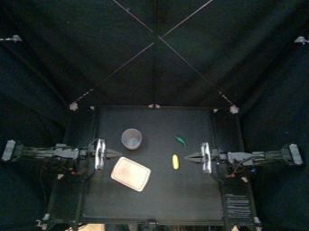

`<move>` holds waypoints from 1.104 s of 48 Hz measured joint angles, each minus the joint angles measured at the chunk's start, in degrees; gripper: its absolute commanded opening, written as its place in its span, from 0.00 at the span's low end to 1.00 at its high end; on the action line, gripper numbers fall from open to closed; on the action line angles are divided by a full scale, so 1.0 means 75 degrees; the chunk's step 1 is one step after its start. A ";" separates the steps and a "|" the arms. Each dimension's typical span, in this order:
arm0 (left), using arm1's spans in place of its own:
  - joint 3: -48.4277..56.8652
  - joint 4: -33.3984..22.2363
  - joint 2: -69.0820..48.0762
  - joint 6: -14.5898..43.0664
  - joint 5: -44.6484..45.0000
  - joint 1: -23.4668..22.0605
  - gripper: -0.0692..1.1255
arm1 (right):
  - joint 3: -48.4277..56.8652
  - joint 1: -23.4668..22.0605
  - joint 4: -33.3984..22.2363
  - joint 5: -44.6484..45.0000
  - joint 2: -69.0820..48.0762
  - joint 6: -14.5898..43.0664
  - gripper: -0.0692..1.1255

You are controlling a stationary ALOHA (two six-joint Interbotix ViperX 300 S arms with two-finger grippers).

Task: Pick the corn then place it on the pink plate
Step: Pick the corn

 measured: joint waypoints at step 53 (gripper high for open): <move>0.0164 0.0141 -0.0996 0.0059 0.0820 0.0445 0.03 | -0.0445 -0.0949 0.2930 0.1898 0.3281 0.2250 0.64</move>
